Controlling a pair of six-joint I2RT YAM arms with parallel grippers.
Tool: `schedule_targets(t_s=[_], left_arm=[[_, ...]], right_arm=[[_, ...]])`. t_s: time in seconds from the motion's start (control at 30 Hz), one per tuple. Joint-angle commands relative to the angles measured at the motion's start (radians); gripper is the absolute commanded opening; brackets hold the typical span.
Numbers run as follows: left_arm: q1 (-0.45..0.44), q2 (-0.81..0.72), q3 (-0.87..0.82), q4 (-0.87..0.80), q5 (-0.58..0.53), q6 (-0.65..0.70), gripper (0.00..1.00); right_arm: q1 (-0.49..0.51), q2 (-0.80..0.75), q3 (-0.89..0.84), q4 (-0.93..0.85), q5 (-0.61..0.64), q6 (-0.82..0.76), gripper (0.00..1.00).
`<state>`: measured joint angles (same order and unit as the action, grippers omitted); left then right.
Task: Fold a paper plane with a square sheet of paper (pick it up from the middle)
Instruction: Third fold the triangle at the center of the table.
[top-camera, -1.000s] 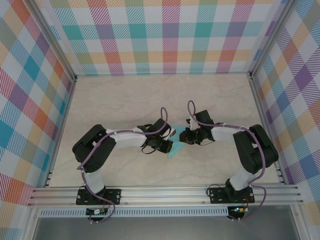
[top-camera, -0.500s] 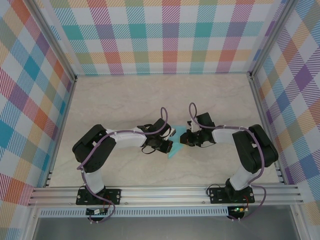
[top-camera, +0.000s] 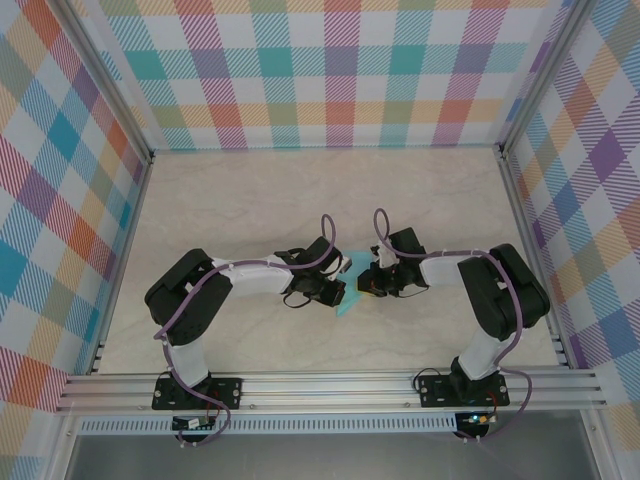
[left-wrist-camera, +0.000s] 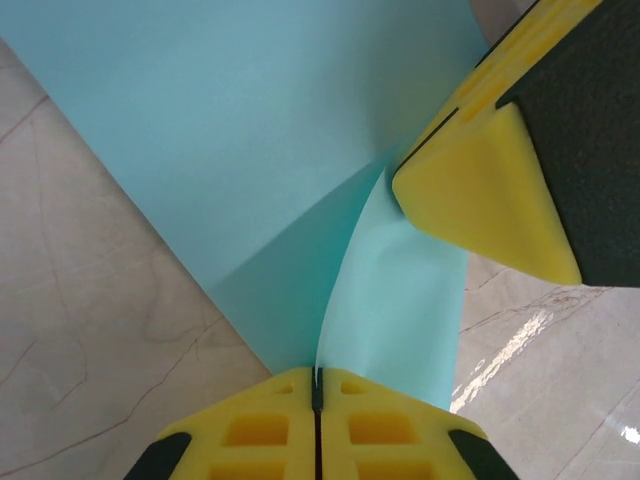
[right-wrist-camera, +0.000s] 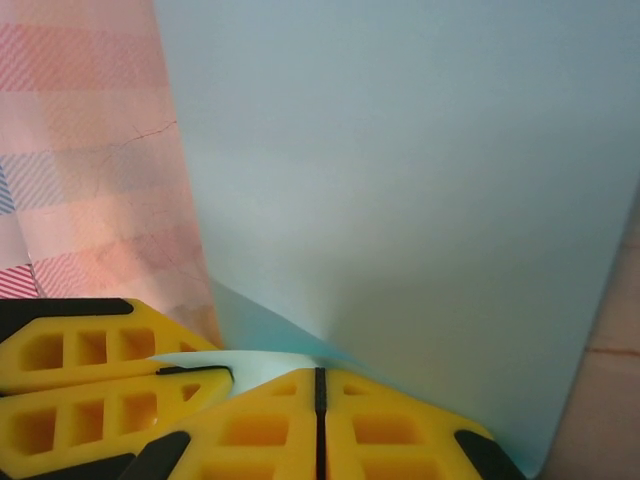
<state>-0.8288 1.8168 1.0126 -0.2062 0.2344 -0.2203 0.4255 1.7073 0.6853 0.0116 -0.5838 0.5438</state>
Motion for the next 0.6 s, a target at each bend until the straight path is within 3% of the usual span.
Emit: schedule_targets(t_s=[0.0, 0.13, 0.23, 0.3, 0.43, 0.57], left_arm=[[0.011, -0.01, 0.017, -0.063, -0.025, -0.024, 0.13], [0.011, -0.065, 0.065, -0.146, -0.081, -0.068, 0.31], [0.011, -0.103, 0.081, -0.173, -0.104, -0.123, 0.35], [0.011, -0.129, 0.072, -0.155, -0.089, -0.187, 0.33], [0.009, -0.171, 0.031, -0.08, 0.021, -0.276, 0.21], [0.006, -0.164, 0.008, 0.035, 0.15, -0.327, 0.17]], right_arm=[[0.006, 0.029, -0.026, -0.029, 0.06, -0.021, 0.08], [0.006, 0.019, -0.035, -0.035, 0.067, -0.023, 0.08], [0.006, 0.021, -0.036, -0.036, 0.07, -0.022, 0.08], [0.007, 0.023, -0.037, -0.037, 0.074, -0.02, 0.08], [0.006, 0.028, -0.033, -0.042, 0.077, -0.02, 0.08], [0.007, 0.032, -0.029, -0.046, 0.078, -0.022, 0.08]])
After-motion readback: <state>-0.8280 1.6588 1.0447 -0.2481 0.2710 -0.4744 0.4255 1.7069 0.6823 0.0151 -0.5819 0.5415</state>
